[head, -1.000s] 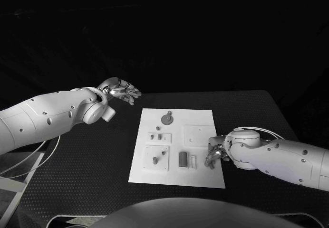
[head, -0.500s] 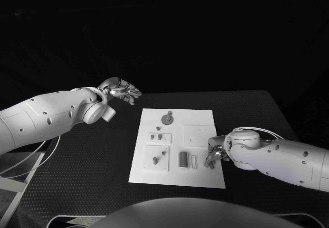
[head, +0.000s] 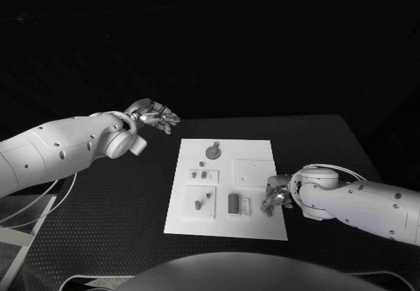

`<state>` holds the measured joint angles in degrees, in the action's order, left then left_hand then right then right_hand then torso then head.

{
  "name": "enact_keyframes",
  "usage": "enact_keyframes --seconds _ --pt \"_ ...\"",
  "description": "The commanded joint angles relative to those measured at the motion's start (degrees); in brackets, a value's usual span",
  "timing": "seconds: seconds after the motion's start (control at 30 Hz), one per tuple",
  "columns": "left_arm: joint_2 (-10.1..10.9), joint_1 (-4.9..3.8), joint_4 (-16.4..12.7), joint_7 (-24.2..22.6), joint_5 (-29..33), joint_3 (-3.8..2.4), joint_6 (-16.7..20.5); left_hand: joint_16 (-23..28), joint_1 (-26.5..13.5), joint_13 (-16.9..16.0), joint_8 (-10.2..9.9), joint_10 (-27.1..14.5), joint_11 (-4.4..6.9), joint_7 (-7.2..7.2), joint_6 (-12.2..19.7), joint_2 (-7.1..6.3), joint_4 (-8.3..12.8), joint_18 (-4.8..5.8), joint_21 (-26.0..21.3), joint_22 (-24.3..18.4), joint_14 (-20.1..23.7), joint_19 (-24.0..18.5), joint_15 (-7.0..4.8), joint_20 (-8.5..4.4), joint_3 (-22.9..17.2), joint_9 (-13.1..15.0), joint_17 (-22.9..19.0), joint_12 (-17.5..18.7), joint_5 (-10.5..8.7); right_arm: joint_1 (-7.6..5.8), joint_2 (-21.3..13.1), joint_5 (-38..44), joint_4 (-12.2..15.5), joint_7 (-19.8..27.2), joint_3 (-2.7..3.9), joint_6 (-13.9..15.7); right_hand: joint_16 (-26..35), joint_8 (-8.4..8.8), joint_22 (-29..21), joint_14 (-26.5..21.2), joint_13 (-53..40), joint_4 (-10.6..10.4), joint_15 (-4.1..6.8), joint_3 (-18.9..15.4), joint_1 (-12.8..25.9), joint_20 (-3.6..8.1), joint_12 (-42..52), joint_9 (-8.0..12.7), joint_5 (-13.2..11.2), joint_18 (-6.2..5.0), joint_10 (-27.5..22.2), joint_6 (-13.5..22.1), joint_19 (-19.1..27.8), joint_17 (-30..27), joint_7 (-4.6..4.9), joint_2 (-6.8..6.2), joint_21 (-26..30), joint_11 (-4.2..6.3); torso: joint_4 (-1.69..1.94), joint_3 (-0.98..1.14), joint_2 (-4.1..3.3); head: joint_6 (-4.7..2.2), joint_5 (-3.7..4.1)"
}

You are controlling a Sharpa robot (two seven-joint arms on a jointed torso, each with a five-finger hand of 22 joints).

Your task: Assemble the parts on the task board

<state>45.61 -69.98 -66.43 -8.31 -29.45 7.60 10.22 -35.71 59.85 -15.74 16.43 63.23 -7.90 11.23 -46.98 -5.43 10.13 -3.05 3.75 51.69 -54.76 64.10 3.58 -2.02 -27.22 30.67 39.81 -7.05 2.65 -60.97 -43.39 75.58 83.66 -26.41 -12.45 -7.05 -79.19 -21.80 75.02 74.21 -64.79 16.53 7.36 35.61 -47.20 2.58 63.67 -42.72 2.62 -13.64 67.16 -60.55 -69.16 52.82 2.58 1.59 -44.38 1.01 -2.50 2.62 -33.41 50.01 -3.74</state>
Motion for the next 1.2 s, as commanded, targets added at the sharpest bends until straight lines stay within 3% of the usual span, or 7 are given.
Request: enact_keyframes --seconds 0.03,0.33,0.63,1.2 --pt "-0.1 -0.04 0.0 -0.4 0.3 -0.02 -0.2 0.4 0.0 0.1 0.4 -0.4 0.09 -0.17 0.4 0.15 -0.3 -0.86 0.3 -0.1 -0.5 0.4 -0.06 -0.09 -0.1 -0.1 0.1 -0.3 0.23 1.55 -0.5 -5.8 0.4 0.7 -1.08 0.5 -0.2 11.31 1.2 0.2 0.1 0.4 -0.26 0.7 -3.6 -0.16 0.2 0.2 0.2 -1.36 0.4 2.4 -0.1 0.0 2.82 2.98 -0.5 0.01 0.00 -0.03 0.00 -0.01 -0.13" --pt "-0.1 -0.04 -0.1 -0.4 0.3 -0.02 -0.2 0.4 0.0 0.1 0.4 -0.4 0.09 -0.17 0.4 0.15 -0.3 -0.86 0.3 -0.1 -0.5 0.4 -0.06 -0.10 -0.1 -0.1 0.1 -0.4 0.23 0.98 -1.2 -13.7 1.4 1.7 -0.57 7.4 -0.5 11.13 1.2 0.2 0.1 0.4 -0.07 1.1 -3.8 -0.10 0.3 0.3 0.2 -1.36 0.6 1.8 -0.2 0.0 2.63 2.59 -0.8 0.20 0.04 -0.11 -0.04 -0.01 -0.01" --pt "0.0 -0.05 -0.2 -0.3 0.3 -0.01 -0.3 0.4 0.0 0.1 0.4 -0.4 0.09 -0.17 0.4 0.13 -0.3 -0.86 0.3 -0.1 -0.5 0.4 -0.06 -0.10 -0.1 -0.1 0.2 -0.4 0.23 0.21 -1.2 -21.4 1.9 2.0 -0.41 10.8 -0.6 11.05 1.1 0.2 0.1 0.3 0.01 1.1 -3.6 -0.10 0.4 0.4 0.2 -1.36 0.7 1.5 -0.3 0.1 2.55 2.58 -0.9 0.28 0.09 -0.16 -0.04 -0.01 0.03" --pt "0.0 -0.06 -0.3 -0.3 0.3 -0.01 -0.5 0.5 0.0 0.1 0.4 -0.4 0.09 -0.17 0.4 0.09 -0.4 -0.86 0.3 -0.1 -0.5 0.4 -0.06 -0.09 -0.1 -0.1 0.2 -0.4 0.23 0.03 1.1 -28.1 0.7 1.2 -0.36 9.8 -0.6 11.14 1.1 0.1 0.1 0.3 0.05 1.1 -3.1 -0.14 0.4 0.5 0.2 -1.36 0.7 1.5 -0.3 0.0 2.54 2.63 -0.9 0.30 0.01 -0.12 -0.02 -0.01 0.01"
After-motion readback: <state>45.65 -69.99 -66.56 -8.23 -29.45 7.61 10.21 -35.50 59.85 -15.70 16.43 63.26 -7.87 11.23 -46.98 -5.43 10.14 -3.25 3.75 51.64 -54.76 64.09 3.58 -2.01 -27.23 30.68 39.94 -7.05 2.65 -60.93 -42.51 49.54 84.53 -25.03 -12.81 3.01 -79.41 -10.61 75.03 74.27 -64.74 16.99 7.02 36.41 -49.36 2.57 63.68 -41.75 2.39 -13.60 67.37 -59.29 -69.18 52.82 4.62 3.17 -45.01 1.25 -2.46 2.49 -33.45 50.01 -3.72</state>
